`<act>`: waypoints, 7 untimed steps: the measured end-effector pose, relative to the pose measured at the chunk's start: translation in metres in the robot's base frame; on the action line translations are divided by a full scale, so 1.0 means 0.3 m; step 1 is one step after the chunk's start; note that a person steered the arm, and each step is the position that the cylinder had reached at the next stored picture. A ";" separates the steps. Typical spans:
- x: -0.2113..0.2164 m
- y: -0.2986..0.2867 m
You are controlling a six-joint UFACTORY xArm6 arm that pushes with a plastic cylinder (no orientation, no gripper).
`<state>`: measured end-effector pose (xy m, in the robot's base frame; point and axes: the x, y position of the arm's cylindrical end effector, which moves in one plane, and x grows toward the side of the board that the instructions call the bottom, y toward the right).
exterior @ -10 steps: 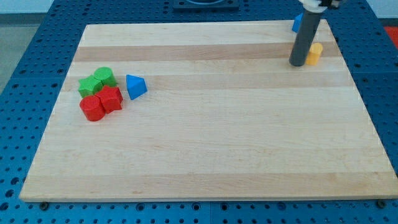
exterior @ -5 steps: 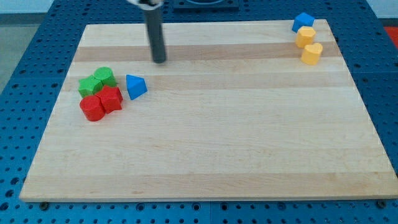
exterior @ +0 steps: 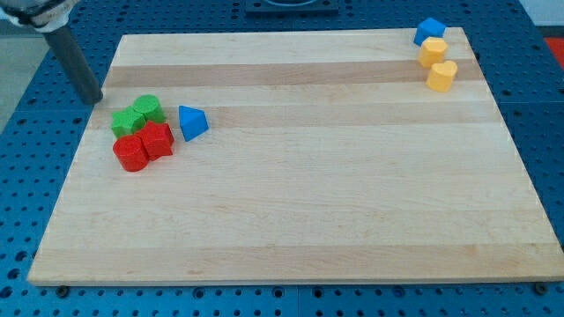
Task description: Separate the green star from group of blocks
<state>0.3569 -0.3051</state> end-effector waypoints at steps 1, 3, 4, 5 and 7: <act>0.097 0.000; 0.170 0.056; 0.170 0.177; 0.171 0.282; 0.162 0.439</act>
<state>0.4055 -0.1734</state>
